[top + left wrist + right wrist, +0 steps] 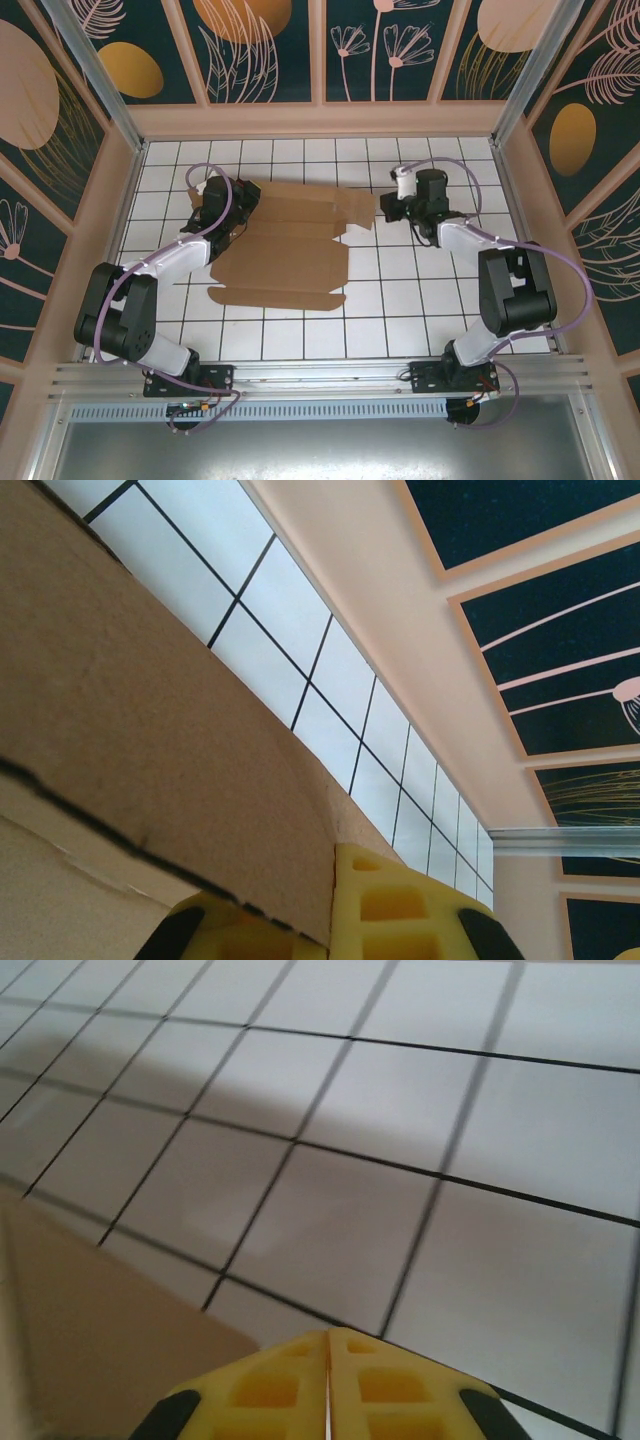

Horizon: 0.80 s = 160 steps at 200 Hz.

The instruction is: Fold the paper box

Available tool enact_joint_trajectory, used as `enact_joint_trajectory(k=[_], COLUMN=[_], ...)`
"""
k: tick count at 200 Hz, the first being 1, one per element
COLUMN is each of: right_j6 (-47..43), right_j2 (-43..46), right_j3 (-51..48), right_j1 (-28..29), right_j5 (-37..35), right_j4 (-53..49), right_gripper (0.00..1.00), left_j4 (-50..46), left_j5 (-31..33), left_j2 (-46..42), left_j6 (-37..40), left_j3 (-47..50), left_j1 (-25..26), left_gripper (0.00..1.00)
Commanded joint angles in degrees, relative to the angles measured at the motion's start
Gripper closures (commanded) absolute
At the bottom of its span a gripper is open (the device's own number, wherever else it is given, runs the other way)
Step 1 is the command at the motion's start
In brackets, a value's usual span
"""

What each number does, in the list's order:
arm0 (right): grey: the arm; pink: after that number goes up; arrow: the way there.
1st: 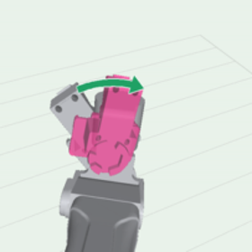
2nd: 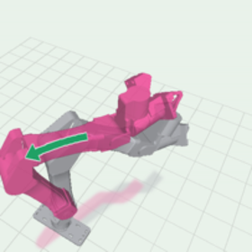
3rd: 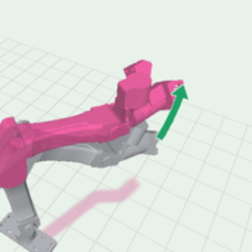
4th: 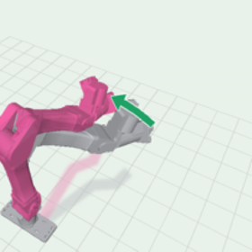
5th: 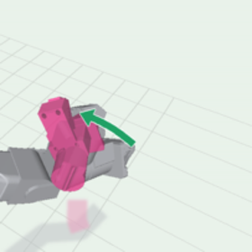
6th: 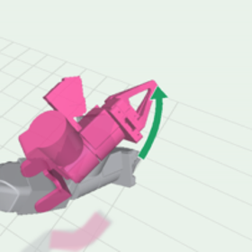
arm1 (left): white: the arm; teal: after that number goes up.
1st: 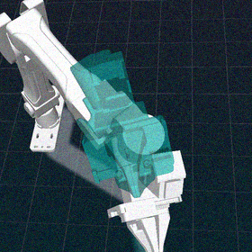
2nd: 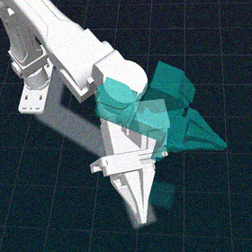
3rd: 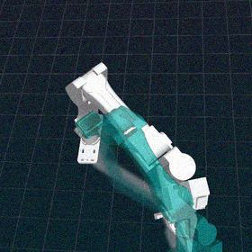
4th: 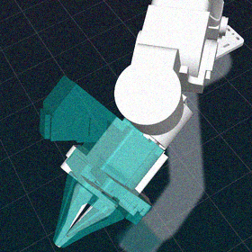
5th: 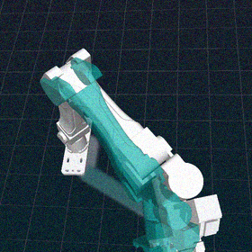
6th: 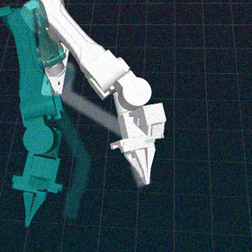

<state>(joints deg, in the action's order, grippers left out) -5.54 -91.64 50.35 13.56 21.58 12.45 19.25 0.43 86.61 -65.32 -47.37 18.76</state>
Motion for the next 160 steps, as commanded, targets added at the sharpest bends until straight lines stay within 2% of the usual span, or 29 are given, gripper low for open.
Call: enact_joint_trajectory(k=[1,18,55,114,160], right_j6=[-7.1,-8.8,-12.6,-13.1,-14.3], right_j2=[1.3,1.8,1.3,-0.6,-2.8], right_j3=[-1.4,-2.9,-4.3,-4.8,-2.6], right_j1=[0.8,1.1,3.6,4.3,4.4], right_j5=[10.6,14.7,17.5,19.7,20.7], right_j4=[7.9,8.5,7.9,11.8,11.7], right_gripper=[0.87,0.84,0.78,0.73,0.73], left_j4=[-11.8,-12.1,-12.2,-12.1,-12.3], left_j5=[-0.4,-0.5,-1.4,-1.3,-1.5], left_j2=[1.8,2.0,2.9,4.5,5.9], left_j6=[2.2,2.0,1.5,1.5,1.5], left_j3=[1.2,0.2,-1.8,-3.7,-6.1], left_j1=[0.4,0.4,0.4,0.4,0.4], left_gripper=[1.0,1.0,1.0,1.0,1.0])
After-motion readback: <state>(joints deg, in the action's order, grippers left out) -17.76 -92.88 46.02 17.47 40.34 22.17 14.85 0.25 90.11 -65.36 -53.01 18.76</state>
